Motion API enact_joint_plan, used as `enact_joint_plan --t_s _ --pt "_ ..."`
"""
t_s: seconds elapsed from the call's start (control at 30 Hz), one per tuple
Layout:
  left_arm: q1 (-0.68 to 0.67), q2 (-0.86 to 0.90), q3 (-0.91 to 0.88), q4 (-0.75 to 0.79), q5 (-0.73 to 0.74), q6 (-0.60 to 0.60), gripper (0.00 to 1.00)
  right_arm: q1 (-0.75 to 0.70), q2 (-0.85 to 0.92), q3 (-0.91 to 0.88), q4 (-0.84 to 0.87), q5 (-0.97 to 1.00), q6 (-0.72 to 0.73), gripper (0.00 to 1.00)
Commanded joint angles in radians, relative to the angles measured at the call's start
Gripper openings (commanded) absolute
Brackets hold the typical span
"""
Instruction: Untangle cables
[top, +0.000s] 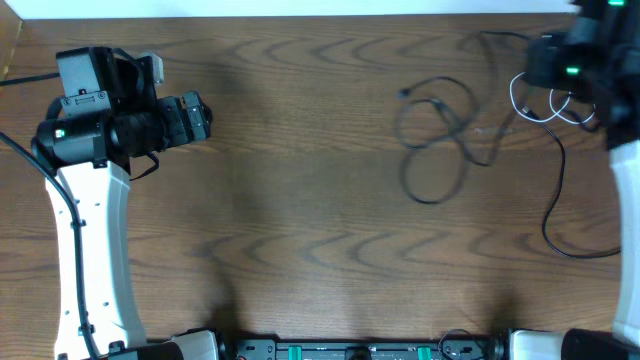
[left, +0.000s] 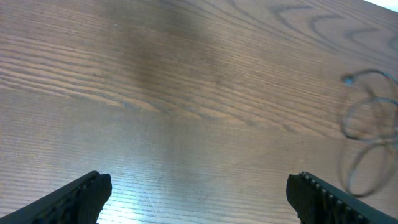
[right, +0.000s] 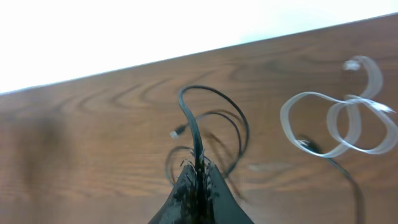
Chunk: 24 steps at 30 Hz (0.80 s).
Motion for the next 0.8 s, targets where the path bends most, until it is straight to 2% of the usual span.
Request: enact_joint_plan --t_s 0.0,0.23,0.5,0.63,0.77 --pt "-0.002 0.007 -0.007 -0.002 0.005 -0.001 0.95 -0.091 -0.037 0.063 -0.053 0.021 -0.027 0.01" --pt "-0.002 0.007 -0.007 -0.002 0.005 -0.001 0.95 -0.153 -0.038 0.089 -0.162 0.188 -0.048 0.01" --pt "-0.002 0.007 -0.007 -0.002 0.005 -0.001 0.95 -0.285 -0.037 0.179 -0.162 0.35 -0.048 0.01" --pt "-0.002 0.007 -0.007 0.0 0.005 -0.001 0.95 -0.406 -0.037 0.206 -0.094 0.373 -0.041 0.01" --pt "-0.002 0.007 -0.007 0.006 0.005 -0.001 0.95 -0.526 -0.011 0.21 0.048 0.376 -0.029 0.01"
